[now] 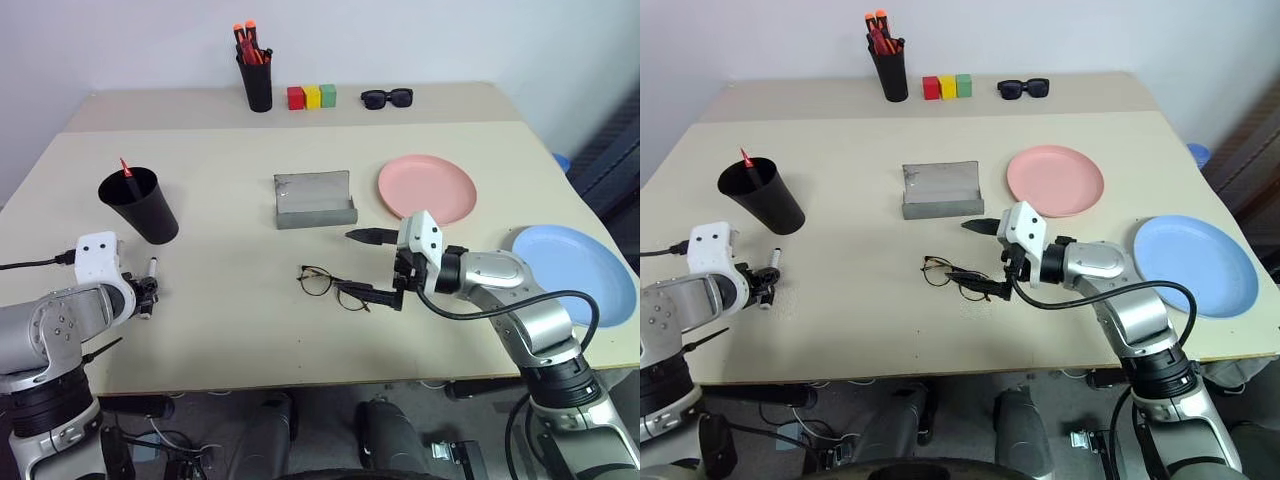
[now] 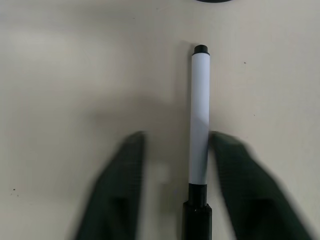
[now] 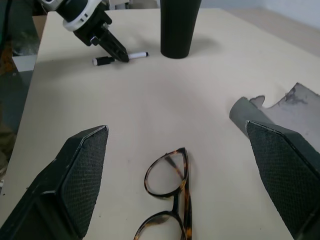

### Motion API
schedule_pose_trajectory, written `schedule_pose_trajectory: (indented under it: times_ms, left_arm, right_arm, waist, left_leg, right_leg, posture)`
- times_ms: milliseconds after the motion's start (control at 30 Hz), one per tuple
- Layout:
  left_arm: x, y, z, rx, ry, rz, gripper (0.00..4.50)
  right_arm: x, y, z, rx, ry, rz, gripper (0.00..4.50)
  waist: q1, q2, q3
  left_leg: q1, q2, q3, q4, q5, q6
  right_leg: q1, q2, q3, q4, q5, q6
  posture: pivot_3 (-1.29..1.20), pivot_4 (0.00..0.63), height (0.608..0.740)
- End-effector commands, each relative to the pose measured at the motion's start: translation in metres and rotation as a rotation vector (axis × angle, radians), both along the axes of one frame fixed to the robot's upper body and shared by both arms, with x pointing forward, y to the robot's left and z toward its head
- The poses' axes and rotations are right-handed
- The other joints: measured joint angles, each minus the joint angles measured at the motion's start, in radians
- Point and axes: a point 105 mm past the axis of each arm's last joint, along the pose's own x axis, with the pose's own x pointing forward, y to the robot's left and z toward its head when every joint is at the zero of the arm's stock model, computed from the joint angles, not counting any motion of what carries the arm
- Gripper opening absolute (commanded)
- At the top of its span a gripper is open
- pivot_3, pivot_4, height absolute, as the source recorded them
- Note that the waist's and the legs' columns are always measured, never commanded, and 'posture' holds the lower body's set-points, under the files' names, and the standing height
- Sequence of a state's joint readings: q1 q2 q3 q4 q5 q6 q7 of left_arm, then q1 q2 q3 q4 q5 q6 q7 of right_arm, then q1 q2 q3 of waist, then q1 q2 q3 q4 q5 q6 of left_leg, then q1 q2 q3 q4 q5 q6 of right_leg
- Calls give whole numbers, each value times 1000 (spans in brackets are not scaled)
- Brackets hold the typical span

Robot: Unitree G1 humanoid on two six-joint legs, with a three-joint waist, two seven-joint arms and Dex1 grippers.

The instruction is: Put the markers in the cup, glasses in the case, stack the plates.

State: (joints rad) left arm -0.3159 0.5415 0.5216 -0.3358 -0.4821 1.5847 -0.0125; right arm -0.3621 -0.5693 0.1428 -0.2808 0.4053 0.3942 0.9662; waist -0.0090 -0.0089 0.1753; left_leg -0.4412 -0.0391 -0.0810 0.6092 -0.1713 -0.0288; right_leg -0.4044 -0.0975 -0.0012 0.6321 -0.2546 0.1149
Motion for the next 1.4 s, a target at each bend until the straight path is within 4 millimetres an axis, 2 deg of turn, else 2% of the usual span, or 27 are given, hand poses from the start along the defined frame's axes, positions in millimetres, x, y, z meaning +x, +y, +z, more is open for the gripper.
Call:
schedule_pose_trajectory:
  times_ms: [33, 133, 200, 267, 333, 400, 500, 633, 733, 833, 933, 1367, 1400]
  left_arm:
    - [-3, -8, -13, -11, 70, -32, 146]
    - [2, -13, 0, 12, -1, -83, 61]
    - [8, -39, 28, 122, -196, -315, 61]
    - [4, -63, 40, 174, -292, -485, 61]
    - [6, -73, 50, 206, -390, -538, 61]
    - [10, -84, 71, 237, -550, -584, 61]
    - [23, -81, 101, 280, -759, -498, 61]
    - [46, -54, 153, 381, -1039, -211, 61]
    - [55, -38, 176, 538, -1137, -61, 61]
    - [61, -23, 181, 593, -1159, 39, 61]
    - [67, -6, 173, 590, -1141, 137, 61]
    - [71, 4, 147, 588, -1091, 217, 61]
    - [71, 4, 146, 589, -1089, 220, 417]
  right_arm:
    - [-7, 3, 11, 2, -59, 27, 4500]
    - [-6, 3, 11, 4, -59, 25, 4500]
    - [-5, 3, 11, 5, -59, 25, 4500]
    - [-4, 4, 11, 5, -60, 27, 4500]
    - [-3, 5, 11, 10, -64, 28, 4500]
    - [0, 7, 13, 20, -77, 23, 4500]
    - [9, 10, 18, 46, -122, -17, 4500]
    - [36, 15, 29, 97, -209, -161, 4500]
    - [42, 22, 32, 139, -230, -199, 4500]
    - [43, 26, 38, 178, -239, -216, 4500]
    - [39, 32, 45, 221, -233, -210, 4500]
    - [30, 32, 50, 261, -205, -194, 4500]
    - [29, 32, 49, 258, -202, -190, 4500]
  waist:
    - [0, 0, 0]
    - [1, 0, 0]
    - [-1, 0, 0]
    - [-1, -1, 0]
    - [3, -1, 0]
    - [2, -1, 0]
    - [2, -1, 0]
    - [5, -1, 1]
    - [5, -1, 1]
    - [2, -1, 1]
    - [-1, -1, 1]
    - [-2, -1, 1]
    - [-3, -1, 1]
  left_leg:
    - [0, 0, 0, 0, 0, 0]
    - [0, 1, 0, 0, -1, -1]
    - [0, 1, 0, 0, -1, -2]
    - [-1, 2, 2, -2, -1, -2]
    - [-2, 1, 3, -3, -2, -3]
    - [-2, 1, 3, -3, -2, -3]
    - [-2, 1, 3, -3, -2, -3]
    - [-2, 1, 2, -2, 0, -1]
    - [-2, -2, 3, -2, 0, 0]
    - [-1, -2, 4, -4, 1, 1]
    - [-1, -2, 5, -4, 1, 1]
    - [-1, -2, 4, -2, 1, 0]
    - [-1, -2, 4, -2, 1, 0]
  right_leg:
    - [0, 0, 0, 0, 0, 0]
    - [0, 0, 0, 0, 0, 0]
    - [0, -1, 0, 0, 0, 0]
    - [-2, -2, 2, -2, 0, -1]
    - [-3, -4, 2, -3, 0, -2]
    - [-3, -5, 2, -3, 0, -2]
    - [-3, -5, 2, -4, 0, -2]
    - [-2, -3, 1, -3, 0, -2]
    - [-2, -2, 2, -3, 1, -2]
    - [-3, -1, 1, -2, 3, 3]
    - [-3, 0, 1, -1, 4, 5]
    - [-2, 1, 1, 0, 4, 5]
    - [-2, 1, 1, 0, 4, 5]
  posture:
    - [0, 150, 740]
    - [0, 150, 740]
    - [0, 150, 740]
    - [0, 150, 740]
    - [0, 150, 740]
    - [0, 150, 740]
    - [0, 150, 740]
    - [0, 150, 740]
    - [0, 150, 740]
    - [0, 150, 740]
    - [0, 150, 740]
    - [0, 150, 740]
    - [0, 150, 740]
